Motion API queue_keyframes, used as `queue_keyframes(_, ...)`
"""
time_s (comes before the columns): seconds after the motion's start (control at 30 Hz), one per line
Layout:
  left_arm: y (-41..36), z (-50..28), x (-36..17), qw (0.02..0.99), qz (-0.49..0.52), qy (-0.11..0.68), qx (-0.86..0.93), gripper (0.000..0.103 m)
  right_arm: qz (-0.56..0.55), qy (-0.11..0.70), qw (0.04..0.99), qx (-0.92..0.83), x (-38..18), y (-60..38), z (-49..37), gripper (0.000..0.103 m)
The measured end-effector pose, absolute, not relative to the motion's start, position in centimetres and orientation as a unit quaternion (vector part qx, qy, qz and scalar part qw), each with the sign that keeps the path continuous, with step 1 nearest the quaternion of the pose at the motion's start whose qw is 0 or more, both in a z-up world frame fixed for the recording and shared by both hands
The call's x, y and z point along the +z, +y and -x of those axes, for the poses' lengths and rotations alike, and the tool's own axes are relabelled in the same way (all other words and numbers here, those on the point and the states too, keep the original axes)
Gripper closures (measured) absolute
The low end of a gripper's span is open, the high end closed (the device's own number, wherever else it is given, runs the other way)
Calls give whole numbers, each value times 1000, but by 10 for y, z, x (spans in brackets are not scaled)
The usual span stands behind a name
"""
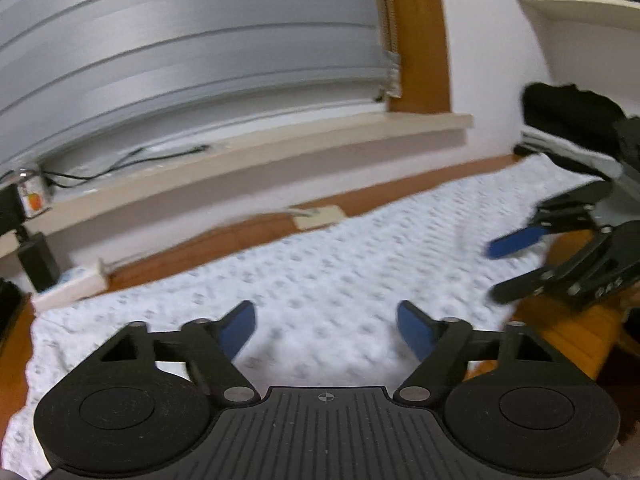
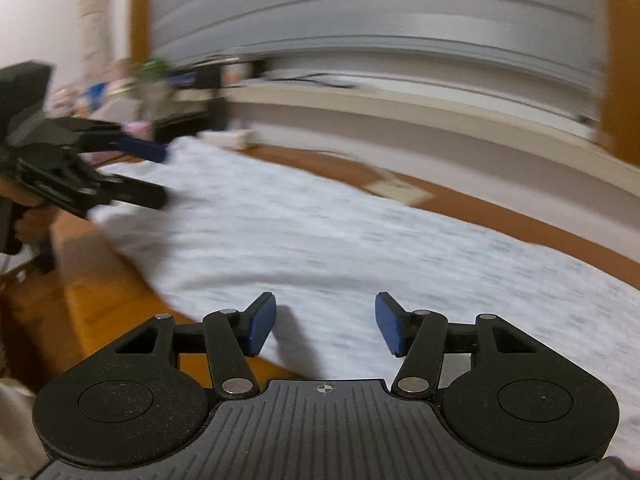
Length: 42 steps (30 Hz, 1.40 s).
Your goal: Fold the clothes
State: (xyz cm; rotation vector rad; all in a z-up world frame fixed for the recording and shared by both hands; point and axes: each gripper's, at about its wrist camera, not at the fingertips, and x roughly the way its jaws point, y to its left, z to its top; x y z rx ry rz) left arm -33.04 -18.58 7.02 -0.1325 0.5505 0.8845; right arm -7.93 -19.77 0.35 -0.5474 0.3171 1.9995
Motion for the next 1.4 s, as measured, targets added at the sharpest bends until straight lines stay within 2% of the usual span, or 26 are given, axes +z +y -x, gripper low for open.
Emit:
queue_keyframes(0.07, -192, 330, 68, 864, 59, 266, 423, 41, 229, 117, 474, 842, 6, -202, 101, 48)
queue_keyframes(0.17, -197, 333, 66, 863, 63, 265, 426, 49, 240, 100, 440, 860, 10, -207, 124, 48)
queue_keyframes(0.27, -201, 338, 66, 864, 62, 263, 424, 49, 262, 80, 415, 868, 8, -210, 141, 50)
queue_keyframes(0.33, -205, 339, 67, 866, 61, 261, 423, 49, 282, 62, 408, 866, 3, -210, 149, 67)
queue_keyframes(0.37, -206, 339, 67, 866, 60, 260, 422, 48, 290, 56, 408, 864, 2, -208, 151, 87)
queue_keyframes(0.47, -213, 338, 71, 868, 53, 255, 422, 40, 283, 45, 413, 864, 11, -203, 149, 98)
queue_keyframes(0.63, -212, 330, 74, 871, 33, 256, 419, 33, 227, 47, 434, 871, 48, -190, 132, 99)
queue_keyframes(0.73, -200, 322, 73, 866, 17, 263, 424, 33, 203, 62, 439, 873, 65, -175, 119, 100)
queue_keyframes(0.93, -176, 306, 71, 857, -15, 278, 434, 42, 193, 94, 450, 867, 68, -146, 110, 100)
queue_keyframes(1.2, -135, 299, 65, 839, -22, 297, 455, 43, 177, 112, 477, 853, 57, -152, 96, 94)
queue_keyframes(1.23, -131, 301, 64, 839, -14, 298, 454, 43, 177, 112, 478, 853, 57, -157, 93, 93)
queue_keyframes(1.3, -128, 305, 62, 839, -4, 295, 457, 43, 186, 105, 472, 855, 53, -168, 90, 80)
queue_keyframes(1.33, -127, 307, 61, 839, 0, 292, 459, 43, 198, 102, 466, 856, 50, -173, 91, 76)
queue_keyframes(1.4, -131, 311, 62, 842, 8, 284, 459, 43, 222, 93, 464, 853, 40, -180, 96, 73)
